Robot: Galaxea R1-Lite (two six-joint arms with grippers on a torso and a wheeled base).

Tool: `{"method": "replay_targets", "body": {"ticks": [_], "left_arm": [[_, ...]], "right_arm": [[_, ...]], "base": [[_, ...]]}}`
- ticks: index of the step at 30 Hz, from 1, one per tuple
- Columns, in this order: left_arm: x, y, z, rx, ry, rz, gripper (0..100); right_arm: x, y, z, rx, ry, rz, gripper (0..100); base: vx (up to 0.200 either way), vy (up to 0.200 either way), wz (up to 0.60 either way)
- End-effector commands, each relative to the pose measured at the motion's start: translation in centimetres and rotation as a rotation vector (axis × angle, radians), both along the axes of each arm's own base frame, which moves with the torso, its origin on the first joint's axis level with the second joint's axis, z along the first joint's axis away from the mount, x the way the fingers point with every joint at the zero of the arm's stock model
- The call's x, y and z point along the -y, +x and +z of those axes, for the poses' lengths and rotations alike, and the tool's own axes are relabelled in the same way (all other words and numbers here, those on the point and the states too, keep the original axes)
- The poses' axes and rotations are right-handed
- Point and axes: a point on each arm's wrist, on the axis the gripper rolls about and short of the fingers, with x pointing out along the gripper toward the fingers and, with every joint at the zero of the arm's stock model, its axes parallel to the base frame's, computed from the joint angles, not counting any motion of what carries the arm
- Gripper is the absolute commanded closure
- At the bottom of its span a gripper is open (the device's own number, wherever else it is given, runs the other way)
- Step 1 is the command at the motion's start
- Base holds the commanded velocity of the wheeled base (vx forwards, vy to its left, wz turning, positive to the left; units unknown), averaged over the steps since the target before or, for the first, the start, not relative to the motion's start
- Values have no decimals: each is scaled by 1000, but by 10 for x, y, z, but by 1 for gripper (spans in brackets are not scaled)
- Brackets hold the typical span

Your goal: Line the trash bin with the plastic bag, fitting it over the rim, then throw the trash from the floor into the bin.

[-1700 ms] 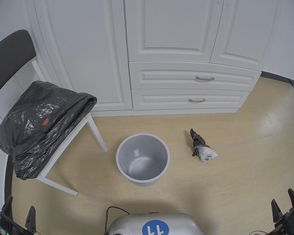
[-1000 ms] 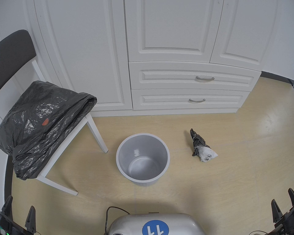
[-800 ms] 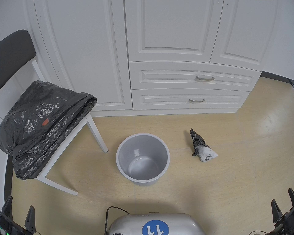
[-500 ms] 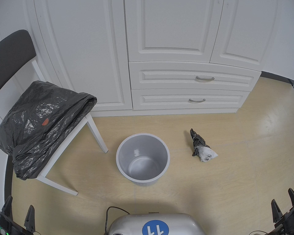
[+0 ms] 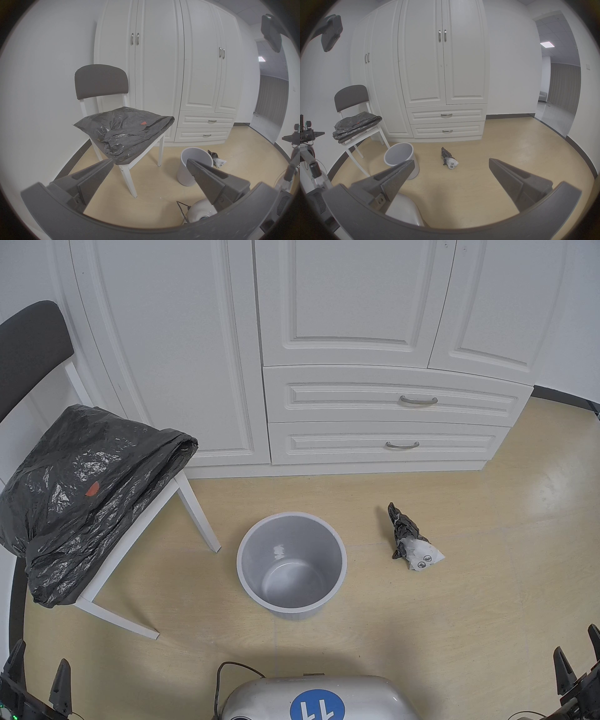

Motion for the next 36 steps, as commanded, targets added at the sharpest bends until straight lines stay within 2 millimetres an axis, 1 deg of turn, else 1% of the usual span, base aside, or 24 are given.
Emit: {"method": "replay_targets", "body": {"ticks": [1,11,12,13,14,15,17,18,20,21,23,25,26,27,29,32,34,36], "left_arm": [[0,0,-5,-1,-1,0,0],[0,0,-5,3,19,-3,0],[0,-1,0,32,50,-7,0],[0,-1,0,32,50,-7,0],[1,-15,46,285,59,-42,0],[1,-19,65,338,31,-83,0],[0,-24,88,368,-13,-127,0],[0,-24,90,370,-14,-124,0],[-1,-24,94,355,-22,-107,0],[-3,-21,94,315,-32,-84,0],[-7,-14,103,243,-37,-15,0],[-9,-7,116,196,-23,27,0],[-9,-7,116,196,-23,27,0],[-10,4,128,139,-5,88,0],[-10,15,135,71,37,162,0],[-8,28,136,-42,127,200,0],[-7,34,134,-125,214,195,0],[-7,36,133,-153,241,195,0]], "right_arm": [[0,0,-5,-1,0,1,0],[0,0,-5,-1,0,1,0],[0,0,-5,-1,0,1,0],[0,0,-5,-1,0,1,0],[0,0,-5,-1,0,1,0],[0,0,-5,-3,0,-1,0],[0,0,-5,-1,0,1,0],[0,0,-5,-1,0,1,0],[0,0,-5,-3,-2,-1,0],[0,0,-5,-3,-17,1,0],[0,0,-5,-2,-26,10,0],[0,0,-5,-4,-22,7,0],[0,0,-5,-4,-22,7,0],[0,0,-5,-3,-11,4,0],[0,0,-5,-3,-9,4,0],[0,0,-5,-1,-22,10,0],[0,0,-5,1,-40,11,0],[0,0,-4,1,-46,11,0]], "base": [[0,0,0],[0,0,0],[0,0,0],[0,0,0],[0,0,0],[0,0,0],[0,0,0],[0,0,0],[0,0,0],[0,0,0],[0,0,0],[0,0,0],[0,0,0],[0,0,0],[0,0,0],[0,0,0],[0,0,0],[0,0,0]]}}
